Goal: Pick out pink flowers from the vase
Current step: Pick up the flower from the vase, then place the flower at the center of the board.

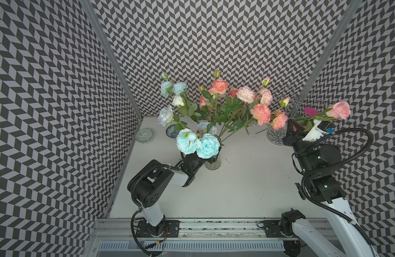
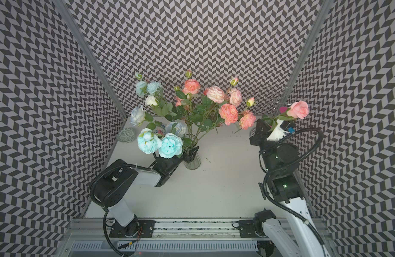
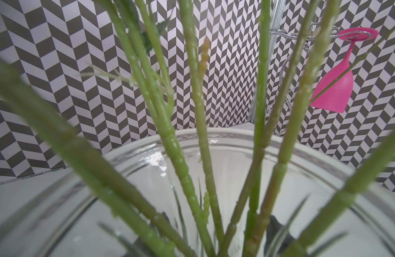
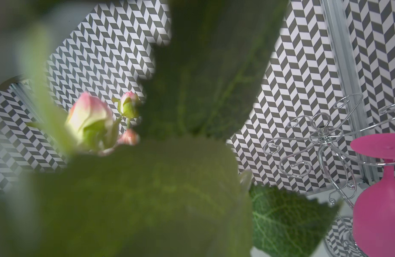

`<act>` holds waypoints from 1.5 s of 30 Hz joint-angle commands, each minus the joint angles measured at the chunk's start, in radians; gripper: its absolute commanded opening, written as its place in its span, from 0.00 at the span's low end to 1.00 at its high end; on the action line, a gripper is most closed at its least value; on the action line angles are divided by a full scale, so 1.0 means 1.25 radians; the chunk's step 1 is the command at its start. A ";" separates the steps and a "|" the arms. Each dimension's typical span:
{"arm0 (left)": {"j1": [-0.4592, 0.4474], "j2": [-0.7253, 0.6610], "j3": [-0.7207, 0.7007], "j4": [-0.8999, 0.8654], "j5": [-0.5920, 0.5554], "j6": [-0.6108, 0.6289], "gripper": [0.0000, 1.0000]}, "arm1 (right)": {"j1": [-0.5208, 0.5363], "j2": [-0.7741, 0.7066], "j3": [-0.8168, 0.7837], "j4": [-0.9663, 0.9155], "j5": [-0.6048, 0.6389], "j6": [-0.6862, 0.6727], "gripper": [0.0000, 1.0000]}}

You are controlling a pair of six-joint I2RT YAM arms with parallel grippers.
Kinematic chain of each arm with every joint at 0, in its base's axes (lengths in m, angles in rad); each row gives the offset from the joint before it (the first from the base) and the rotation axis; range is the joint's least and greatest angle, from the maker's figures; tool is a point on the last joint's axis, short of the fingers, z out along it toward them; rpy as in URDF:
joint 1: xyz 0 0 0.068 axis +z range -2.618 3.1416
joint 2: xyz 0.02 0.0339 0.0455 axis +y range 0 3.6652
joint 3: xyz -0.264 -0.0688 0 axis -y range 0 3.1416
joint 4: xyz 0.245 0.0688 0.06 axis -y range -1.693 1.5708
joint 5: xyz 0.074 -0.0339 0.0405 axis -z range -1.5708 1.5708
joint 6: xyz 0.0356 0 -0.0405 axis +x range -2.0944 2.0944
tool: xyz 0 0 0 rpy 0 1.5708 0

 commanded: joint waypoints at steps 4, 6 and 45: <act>0.004 0.022 -0.022 -0.079 -0.004 -0.029 0.00 | -0.018 0.090 0.128 -0.177 -0.014 0.014 0.00; 0.004 0.022 -0.022 -0.079 -0.004 -0.029 0.00 | -0.027 0.120 0.143 -0.196 -0.055 0.017 0.00; 0.000 0.010 -0.018 -0.078 -0.003 -0.028 0.00 | -0.039 0.905 0.174 -0.032 -0.301 0.154 0.03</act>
